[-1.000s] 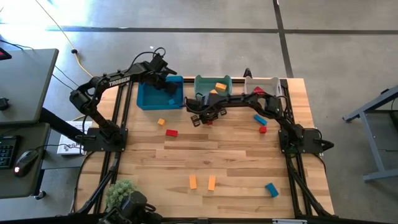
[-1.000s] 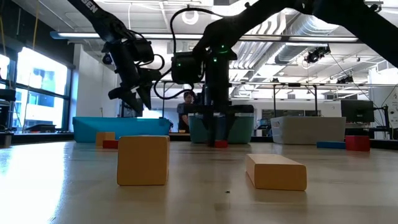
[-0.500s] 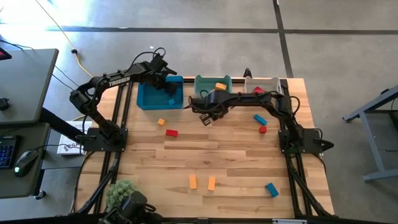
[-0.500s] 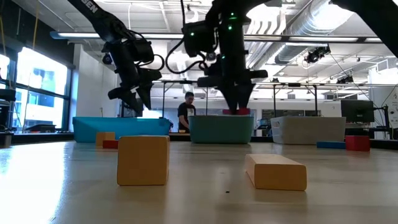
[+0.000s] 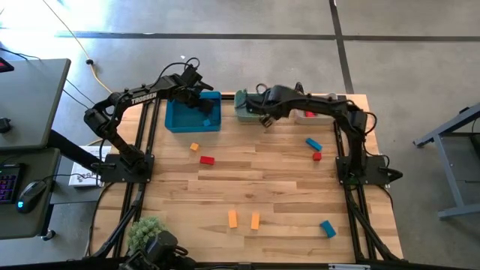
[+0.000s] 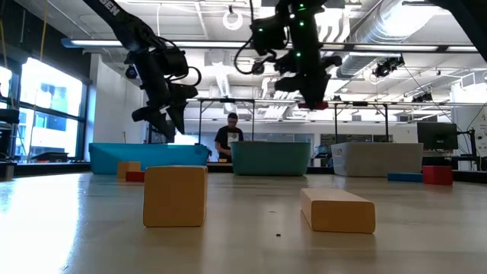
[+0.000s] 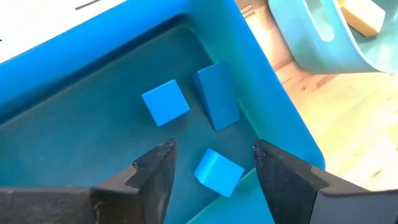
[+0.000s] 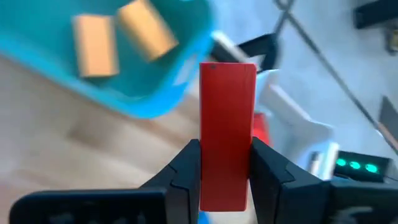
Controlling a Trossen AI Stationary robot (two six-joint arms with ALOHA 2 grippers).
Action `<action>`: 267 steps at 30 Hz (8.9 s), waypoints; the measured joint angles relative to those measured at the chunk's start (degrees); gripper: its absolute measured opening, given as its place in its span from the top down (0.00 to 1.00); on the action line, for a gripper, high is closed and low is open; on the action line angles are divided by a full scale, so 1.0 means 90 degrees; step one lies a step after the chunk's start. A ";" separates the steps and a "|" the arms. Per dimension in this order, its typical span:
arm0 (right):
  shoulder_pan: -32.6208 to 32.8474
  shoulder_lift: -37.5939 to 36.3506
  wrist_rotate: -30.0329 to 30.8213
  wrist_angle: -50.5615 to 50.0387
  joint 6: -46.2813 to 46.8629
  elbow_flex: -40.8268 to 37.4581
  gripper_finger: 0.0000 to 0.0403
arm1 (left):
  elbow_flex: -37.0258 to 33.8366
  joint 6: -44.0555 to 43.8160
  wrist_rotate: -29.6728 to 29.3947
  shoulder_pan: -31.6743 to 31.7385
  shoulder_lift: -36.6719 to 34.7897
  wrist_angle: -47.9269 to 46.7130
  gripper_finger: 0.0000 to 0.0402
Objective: Sort & place blocks by color
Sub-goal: Put the red block into the grey bin, then put the blue block into the blue bin
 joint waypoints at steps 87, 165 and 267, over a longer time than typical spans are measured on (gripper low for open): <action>-0.4020 -0.3151 -0.4730 0.3306 -0.2223 -0.4238 0.54 | 0.0010 0.0407 -0.0024 -0.1176 -0.0344 -0.0223 0.49; 0.8877 -0.3190 -0.4453 0.2647 0.8602 -0.4896 0.39 | 0.0005 -0.2952 -0.0268 -0.4976 -0.1336 -0.0770 0.49; 0.2694 -0.2926 -0.4315 0.9666 0.0488 -0.4891 0.73 | 0.0002 0.1334 0.3058 -0.3699 -0.1331 0.1392 0.42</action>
